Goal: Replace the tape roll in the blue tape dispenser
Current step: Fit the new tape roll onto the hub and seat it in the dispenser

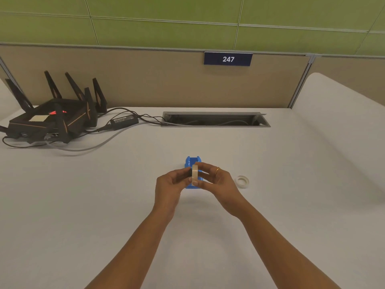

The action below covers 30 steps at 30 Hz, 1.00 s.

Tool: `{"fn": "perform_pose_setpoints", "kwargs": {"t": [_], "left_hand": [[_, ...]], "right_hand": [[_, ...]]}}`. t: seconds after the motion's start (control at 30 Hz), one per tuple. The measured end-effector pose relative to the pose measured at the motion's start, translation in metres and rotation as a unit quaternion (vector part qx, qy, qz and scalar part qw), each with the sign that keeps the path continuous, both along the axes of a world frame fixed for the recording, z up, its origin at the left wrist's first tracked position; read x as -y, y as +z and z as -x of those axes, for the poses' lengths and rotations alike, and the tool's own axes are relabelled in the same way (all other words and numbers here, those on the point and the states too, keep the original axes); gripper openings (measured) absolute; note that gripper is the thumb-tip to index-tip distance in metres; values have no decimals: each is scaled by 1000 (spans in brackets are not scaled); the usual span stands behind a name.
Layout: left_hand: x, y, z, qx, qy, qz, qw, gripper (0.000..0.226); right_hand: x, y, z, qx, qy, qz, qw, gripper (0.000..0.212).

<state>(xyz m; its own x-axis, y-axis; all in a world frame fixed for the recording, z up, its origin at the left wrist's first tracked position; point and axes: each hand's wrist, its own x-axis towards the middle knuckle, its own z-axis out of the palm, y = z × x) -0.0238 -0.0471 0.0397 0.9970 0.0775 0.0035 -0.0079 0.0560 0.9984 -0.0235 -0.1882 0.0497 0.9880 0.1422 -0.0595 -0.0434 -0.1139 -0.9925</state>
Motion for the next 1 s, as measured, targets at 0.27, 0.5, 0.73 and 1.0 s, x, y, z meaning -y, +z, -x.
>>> {"fn": "perform_pose_setpoints", "kwargs": {"t": [0.27, 0.5, 0.73, 1.0], "left_hand": [[2, 1, 3, 2, 2, 0, 1000, 24], [15, -2, 8, -4, 6, 12, 1000, 20], [13, -1, 4, 11, 24, 3, 1000, 18], [1, -3, 0, -11, -47, 61, 997, 11]], "right_hand": [[-3, 0, -1, 14, -12, 29, 999, 49], [-7, -3, 0, 59, -64, 38, 996, 50], [-11, -5, -2, 83, -53, 64, 993, 45], [-4, -6, -4, -18, 2, -71, 997, 31]]}}
